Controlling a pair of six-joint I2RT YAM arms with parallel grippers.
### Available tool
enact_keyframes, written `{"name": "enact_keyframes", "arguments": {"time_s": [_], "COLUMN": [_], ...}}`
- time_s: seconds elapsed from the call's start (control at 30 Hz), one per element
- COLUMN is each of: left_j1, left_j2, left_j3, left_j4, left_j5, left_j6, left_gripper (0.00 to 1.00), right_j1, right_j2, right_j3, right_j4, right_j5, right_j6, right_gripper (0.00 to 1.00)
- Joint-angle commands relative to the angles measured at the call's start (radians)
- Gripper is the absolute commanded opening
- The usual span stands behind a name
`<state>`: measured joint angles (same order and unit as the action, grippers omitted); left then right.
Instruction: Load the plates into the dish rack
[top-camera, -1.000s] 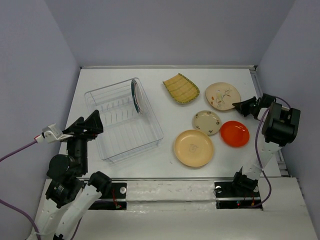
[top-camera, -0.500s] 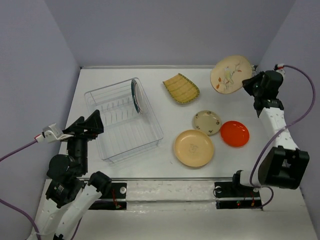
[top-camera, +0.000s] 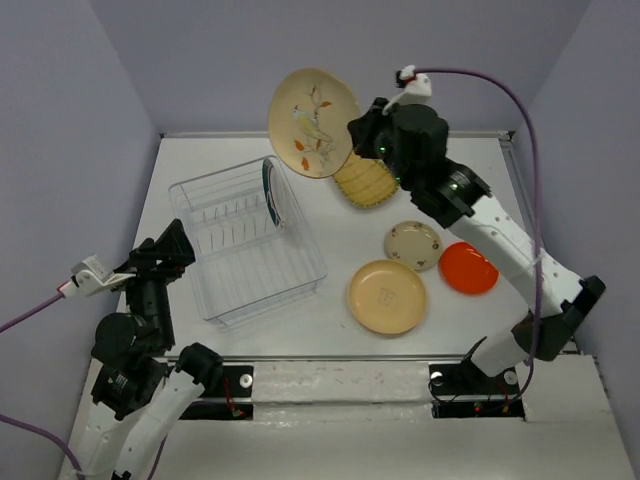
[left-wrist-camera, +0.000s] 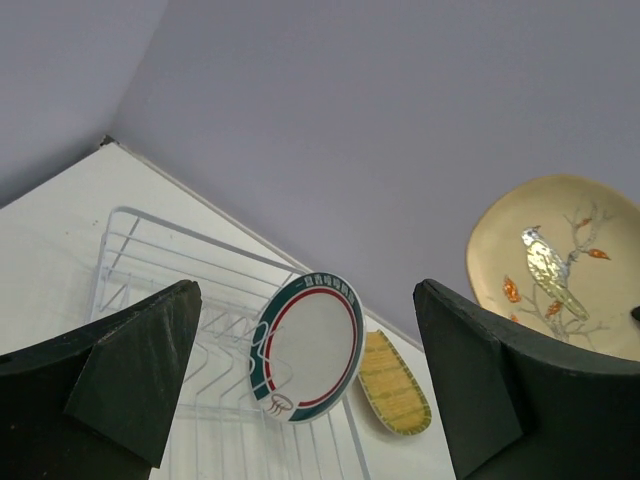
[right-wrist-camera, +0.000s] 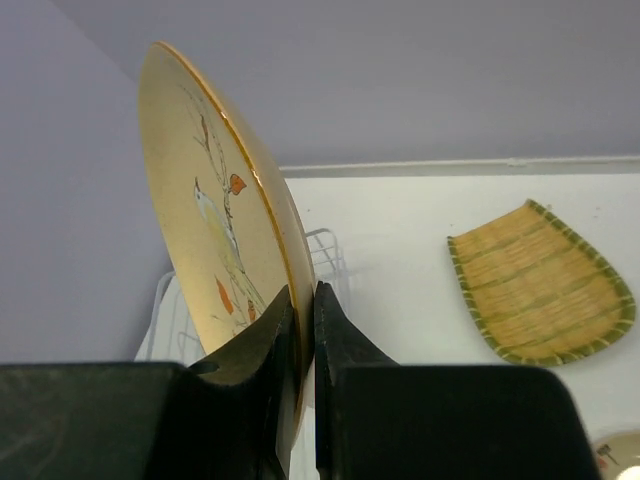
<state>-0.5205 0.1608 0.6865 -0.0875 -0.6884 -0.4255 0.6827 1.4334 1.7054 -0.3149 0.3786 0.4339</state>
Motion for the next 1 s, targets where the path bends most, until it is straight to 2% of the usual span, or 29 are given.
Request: {"name": "enact_keyframes", "arguments": {"time_s": [0.0,0.03,0.13,0.23,0.27,0.37,0.43,0.47,0.5,0.53,0.57,0.6,0.73,0.97], "left_j1": [0.008,0.008,0.008,0.007,0.007,-0.003,-0.007,-0.009,-0.013,-0.013,-0.015,-0.018,-0.026,-0.035], "left_j2": [-0.015,-0.012,-0.014,-0.024,-0.026,-0.035,-0.04,-0.046,-0.049,-0.053,-0.055,-0.056,-0.058,-0.058], "left_j3": [-0.007,-0.005,-0.005,-0.007,-0.007,-0.008,-0.01,-0.01,-0.01,-0.01,-0.01,-0.01,-0.01,-0.01], "left_j4": [0.042,0.043,0.043,0.042,0.043,0.043,0.043,0.043,0.042,0.043,0.043,0.043,0.043,0.043], "left_j5": [-0.097,-0.097,-0.092,-0.095,-0.092,-0.086,-0.085,-0.086,-0.086,-0.086,-0.086,-0.086,-0.082,-0.08], "left_j6": [-0.027,-0.029,-0.032,-0.03,-0.032,-0.03,-0.03,-0.029,-0.029,-0.029,-0.029,-0.027,-0.025,-0.022], "left_gripper": [0.99,0.99,0.99,0.99,0.99,0.99,0.99,0.99,0.99,0.99,0.99,0.99,0.99,0.99], "right_j1": [0.184,0.237,0.294,0.354,0.366,0.411,0.423,0.434,0.434,0.443,0.452,0.452,0.452,0.452], "right_j2": [0.171,0.25,0.408,0.555,0.556,0.718,0.775,0.795,0.817,0.822,0.825,0.844,0.9,0.914], "right_j3": [0.226,0.299,0.417,0.598,0.635,0.836,0.893,0.904,0.881,0.855,0.834,0.823,0.852,0.806], "right_j4": [0.068,0.057,0.03,-0.027,-0.027,-0.013,0.017,0.078,0.138,0.283,0.35,0.394,0.46,0.539], "right_j5": [0.303,0.369,0.434,0.563,0.597,0.712,0.752,0.772,0.811,0.831,0.873,0.884,0.922,0.924], "right_j6": [-0.034,-0.046,-0.066,-0.11,-0.135,-0.278,-0.352,-0.394,-0.506,-0.568,-0.675,-0.714,-0.803,-0.83], "right_gripper": [0.07,0.07,0.07,0.07,0.07,0.07,0.07,0.07,0.07,0.07,0.07,0.07,0.07,0.07]}}
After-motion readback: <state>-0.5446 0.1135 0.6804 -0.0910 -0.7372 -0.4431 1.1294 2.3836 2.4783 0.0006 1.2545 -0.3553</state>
